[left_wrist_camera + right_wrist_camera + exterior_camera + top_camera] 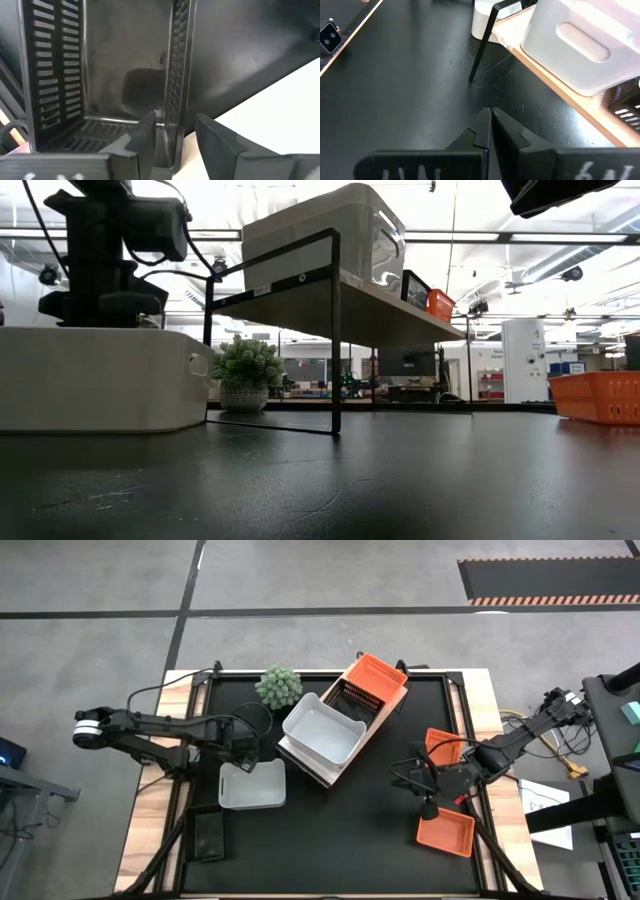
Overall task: Stack baskets on shelf by color
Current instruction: Stack the top black bin on top of the other black bin on the shelf
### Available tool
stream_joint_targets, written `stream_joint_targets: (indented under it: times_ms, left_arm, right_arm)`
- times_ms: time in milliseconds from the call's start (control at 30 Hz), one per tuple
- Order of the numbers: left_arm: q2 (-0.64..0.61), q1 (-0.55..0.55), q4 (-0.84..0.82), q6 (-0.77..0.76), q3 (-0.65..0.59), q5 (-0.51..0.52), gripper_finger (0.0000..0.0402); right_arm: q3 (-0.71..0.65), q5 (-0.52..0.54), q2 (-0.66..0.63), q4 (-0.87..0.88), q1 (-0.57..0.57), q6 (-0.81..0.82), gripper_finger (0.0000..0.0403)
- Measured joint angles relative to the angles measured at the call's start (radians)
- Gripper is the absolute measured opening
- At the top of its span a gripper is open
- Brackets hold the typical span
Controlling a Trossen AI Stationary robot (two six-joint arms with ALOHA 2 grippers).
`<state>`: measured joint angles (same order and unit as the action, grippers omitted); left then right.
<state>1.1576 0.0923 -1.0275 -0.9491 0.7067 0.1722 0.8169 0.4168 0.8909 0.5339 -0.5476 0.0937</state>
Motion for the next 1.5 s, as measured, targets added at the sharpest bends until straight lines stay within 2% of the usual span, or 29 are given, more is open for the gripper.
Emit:
stream_joint_targets:
  times_ms: [233, 600, 1000, 1200, 1500]
  left_arm:
    - [0.000, 0.014, 0.008, 0.018, 0.000, 0.020, 0.0129]
    - [0.016, 0.057, 0.019, 0.040, -0.001, 0.091, 0.0236]
    - [0.082, 0.066, 0.054, 0.049, -0.021, 0.099, 0.0241]
    - [0.085, 0.066, 0.057, 0.065, -0.042, 0.100, 0.0209]
    - [0.085, 0.066, 0.054, 0.075, -0.046, 0.140, 0.0093]
  right_arm:
    - [0.000, 0.000, 0.000, 0.000, 0.000, 0.000, 0.0009]
    - [-0.002, 0.001, 0.000, 0.000, 0.000, 0.001, 0.0009]
    - [-0.002, 0.001, 0.000, 0.000, 0.000, 0.001, 0.0009]
    - [-0.002, 0.001, 0.000, 0.000, 0.000, 0.001, 0.0009]
    - [-0.002, 0.002, 0.000, 0.000, 0.000, 0.001, 0.0009]
